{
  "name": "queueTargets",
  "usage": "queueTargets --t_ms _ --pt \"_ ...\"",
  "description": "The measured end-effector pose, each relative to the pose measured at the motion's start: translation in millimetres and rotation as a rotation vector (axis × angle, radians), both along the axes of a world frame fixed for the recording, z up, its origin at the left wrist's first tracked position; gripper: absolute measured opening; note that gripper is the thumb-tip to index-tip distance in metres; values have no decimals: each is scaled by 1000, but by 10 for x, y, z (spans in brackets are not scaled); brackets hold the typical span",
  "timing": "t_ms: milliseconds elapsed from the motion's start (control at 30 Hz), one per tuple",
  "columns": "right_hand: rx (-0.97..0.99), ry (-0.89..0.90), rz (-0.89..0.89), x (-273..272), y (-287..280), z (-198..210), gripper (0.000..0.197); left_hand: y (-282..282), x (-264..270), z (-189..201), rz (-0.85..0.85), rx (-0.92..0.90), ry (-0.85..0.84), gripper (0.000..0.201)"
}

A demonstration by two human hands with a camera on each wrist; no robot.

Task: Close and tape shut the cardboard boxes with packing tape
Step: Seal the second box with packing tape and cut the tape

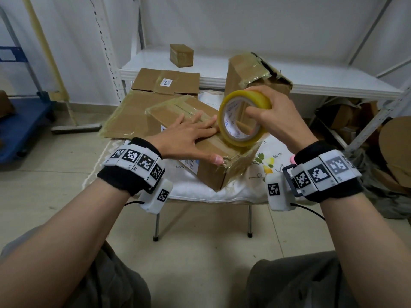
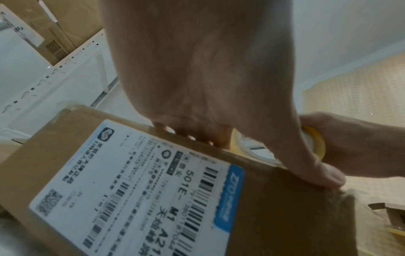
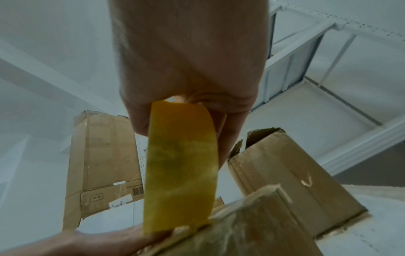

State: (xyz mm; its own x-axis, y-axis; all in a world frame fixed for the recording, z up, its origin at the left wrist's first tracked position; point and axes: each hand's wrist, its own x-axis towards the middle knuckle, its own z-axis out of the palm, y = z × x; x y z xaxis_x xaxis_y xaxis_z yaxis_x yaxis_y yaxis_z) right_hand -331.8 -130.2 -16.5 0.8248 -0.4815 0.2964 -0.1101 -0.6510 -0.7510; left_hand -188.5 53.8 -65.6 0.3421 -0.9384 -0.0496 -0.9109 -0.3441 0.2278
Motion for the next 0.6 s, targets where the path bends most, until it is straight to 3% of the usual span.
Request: queueTargets --t_ms 167,367,467,600 --pt "71 -148 -21 23 -27 -103 50 20 -123 93 -36 -45 86 85" --pt "130 -346 -14 49 22 -170 34 -98 -201 15 8 -74 -24 87" --pt "149 -332 57 5 89 -182 31 -115 -221 -25 5 -83 -65 87" --pt "131 -271 163 -66 78 -274 58 -109 -222 -35 1 -55 -106 94"
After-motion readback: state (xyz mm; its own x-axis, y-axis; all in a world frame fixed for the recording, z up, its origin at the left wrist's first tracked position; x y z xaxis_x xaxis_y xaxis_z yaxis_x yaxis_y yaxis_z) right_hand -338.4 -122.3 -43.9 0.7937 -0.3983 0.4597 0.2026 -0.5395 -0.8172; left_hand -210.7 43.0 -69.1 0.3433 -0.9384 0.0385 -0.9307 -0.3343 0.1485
